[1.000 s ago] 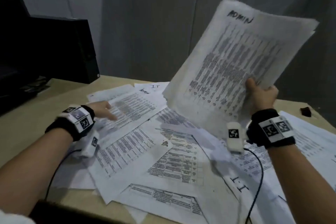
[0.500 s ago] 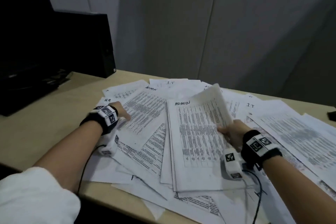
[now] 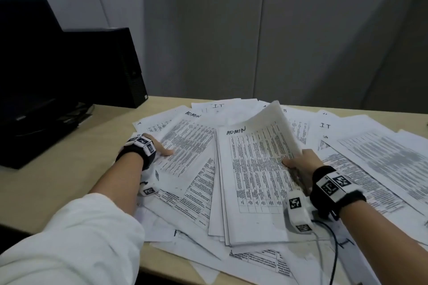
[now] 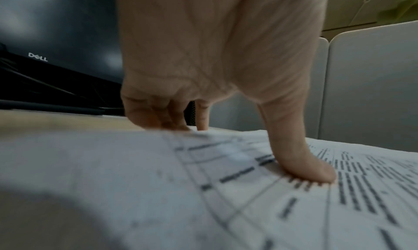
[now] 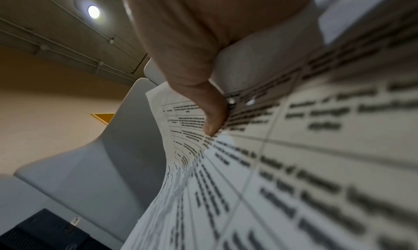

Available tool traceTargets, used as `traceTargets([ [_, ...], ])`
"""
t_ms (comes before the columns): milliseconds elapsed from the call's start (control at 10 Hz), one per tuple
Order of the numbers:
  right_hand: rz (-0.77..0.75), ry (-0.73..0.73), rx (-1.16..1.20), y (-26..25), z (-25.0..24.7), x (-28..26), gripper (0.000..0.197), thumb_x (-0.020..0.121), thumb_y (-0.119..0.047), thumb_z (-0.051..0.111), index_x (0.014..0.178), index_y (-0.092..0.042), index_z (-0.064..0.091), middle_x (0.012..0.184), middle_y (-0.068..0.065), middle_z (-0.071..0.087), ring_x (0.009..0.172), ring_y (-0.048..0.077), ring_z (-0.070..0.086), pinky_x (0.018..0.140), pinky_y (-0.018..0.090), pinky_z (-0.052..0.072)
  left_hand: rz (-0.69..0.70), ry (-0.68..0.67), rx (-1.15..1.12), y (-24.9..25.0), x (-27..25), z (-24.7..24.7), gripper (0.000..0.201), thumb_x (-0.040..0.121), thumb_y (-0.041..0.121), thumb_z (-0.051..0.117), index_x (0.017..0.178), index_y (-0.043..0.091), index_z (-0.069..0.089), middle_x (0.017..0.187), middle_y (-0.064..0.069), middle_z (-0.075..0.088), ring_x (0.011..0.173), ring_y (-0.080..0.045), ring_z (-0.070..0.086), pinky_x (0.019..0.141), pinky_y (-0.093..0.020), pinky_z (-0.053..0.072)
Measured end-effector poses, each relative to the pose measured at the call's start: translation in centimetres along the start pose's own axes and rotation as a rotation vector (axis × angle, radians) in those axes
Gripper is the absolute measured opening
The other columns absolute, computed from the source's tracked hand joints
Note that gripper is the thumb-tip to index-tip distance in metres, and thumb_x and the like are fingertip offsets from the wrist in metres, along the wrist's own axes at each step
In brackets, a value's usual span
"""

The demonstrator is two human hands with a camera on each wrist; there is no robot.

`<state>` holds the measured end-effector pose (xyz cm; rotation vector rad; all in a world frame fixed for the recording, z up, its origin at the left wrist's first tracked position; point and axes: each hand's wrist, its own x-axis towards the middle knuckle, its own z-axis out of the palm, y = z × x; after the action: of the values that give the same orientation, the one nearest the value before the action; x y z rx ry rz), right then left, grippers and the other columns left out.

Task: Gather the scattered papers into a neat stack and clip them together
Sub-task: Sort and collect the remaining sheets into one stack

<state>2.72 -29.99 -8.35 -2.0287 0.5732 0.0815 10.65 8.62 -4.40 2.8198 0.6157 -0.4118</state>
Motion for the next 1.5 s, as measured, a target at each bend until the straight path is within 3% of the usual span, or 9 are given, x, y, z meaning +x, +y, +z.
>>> traceTargets([
  [300,0.034,0.052,0.053,-0.3,0.4,1.0,0.042,0.076,-0.005,0.072,0.113,0.009,0.057,0.101,0.023,0.065,0.084,0.031,0.061,0.086,0.044,0.053,0.109,0.017,-0.137,-2.7,-3.2,-3.2,0.031,0.086,0.027,0.064,0.100,-0.001,0.059,0.098,-0.017,0.058,0.097,-0.030,0.057,0.077,-0.030,0.043],
  [500,0.070,0.050,0.151,-0.2,0.0,0.6,0.037,0.079,-0.004,0.069,0.111,0.008,0.056,0.082,0.017,0.062,0.074,0.030,0.061,0.073,0.040,0.055,-0.011,-0.191,-0.393,-5.3,-5.9,-0.3,0.017,0.086,0.010,0.063,0.087,-0.003,0.053,0.068,-0.015,0.053,0.048,-0.021,0.048,0.056,-0.027,0.040],
  [700,0.123,0.063,0.482,-0.4,-2.8,0.8,0.020,0.085,-0.003,0.060,0.105,-0.002,0.056,0.054,0.004,0.050,0.037,0.013,0.045,0.035,0.013,0.038,-0.078,-0.177,-0.658,-4.1,-8.0,2.1,0.050,0.091,0.025,0.056,0.127,-0.008,0.045,0.116,-0.020,0.054,0.105,-0.036,0.055,0.083,-0.040,0.045],
  [800,0.115,0.108,0.535,0.9,-3.7,1.7,0.016,0.085,-0.002,0.057,0.102,-0.003,0.058,0.057,0.004,0.050,0.045,0.016,0.045,0.036,0.015,0.039,-0.201,-0.318,-0.959,-3.5,-8.4,2.7,0.032,0.092,0.028,0.051,0.105,0.000,0.048,0.091,-0.022,0.055,0.081,-0.033,0.058,0.078,-0.040,0.044],
  [1000,0.106,0.143,0.531,4.5,-4.3,3.8,0.043,0.078,-0.011,0.062,0.119,0.000,0.056,0.084,0.005,0.059,0.091,0.026,0.059,0.088,0.038,0.051,-0.205,-0.365,-1.220,-0.5,-10.4,4.2,0.016,0.093,0.019,0.051,0.086,0.005,0.048,0.065,-0.012,0.058,0.065,-0.026,0.054,0.046,-0.035,0.054],
  [1100,0.108,0.022,0.451,6.1,-4.0,5.3,0.056,0.068,-0.023,0.069,0.119,-0.005,0.056,0.111,0.013,0.063,0.107,0.036,0.060,0.094,0.049,0.049,-0.151,-0.249,-1.230,1.3,-10.2,4.9,0.029,0.091,0.018,0.053,0.114,0.000,0.053,0.093,-0.022,0.066,0.089,-0.034,0.063,0.080,-0.045,0.054],
  [1200,0.123,0.037,0.502,2.7,-3.2,-0.3,0.027,0.087,-0.002,0.056,0.113,-0.003,0.051,0.095,0.012,0.060,0.075,0.027,0.058,0.062,0.026,0.055,-0.071,-0.145,-1.036,2.5,-10.6,4.6,0.043,0.094,0.012,0.047,0.133,-0.005,0.045,0.137,-0.023,0.048,0.125,-0.036,0.049,0.101,-0.041,0.042],
  [1300,0.120,0.029,0.473,1.7,-3.1,-1.4,0.016,0.091,-0.001,0.052,0.105,0.005,0.051,0.065,0.007,0.052,0.045,0.016,0.052,0.032,0.013,0.039,-0.126,-0.006,-0.932,1.3,-9.3,4.8,0.040,0.095,0.008,0.043,0.131,-0.009,0.044,0.136,-0.024,0.048,0.124,-0.034,0.050,0.099,-0.036,0.041],
  [1500,0.043,-0.202,0.388,-1.7,-2.7,-2.3,0.012,0.092,-0.007,0.052,0.083,-0.003,0.046,0.037,-0.004,0.048,0.024,0.005,0.040,0.031,0.009,0.033,-0.184,0.056,-1.003,-2.4,-7.7,4.6,0.045,0.089,0.016,0.052,0.132,0.000,0.048,0.136,-0.022,0.049,0.123,-0.036,0.051,0.099,-0.038,0.044],
])
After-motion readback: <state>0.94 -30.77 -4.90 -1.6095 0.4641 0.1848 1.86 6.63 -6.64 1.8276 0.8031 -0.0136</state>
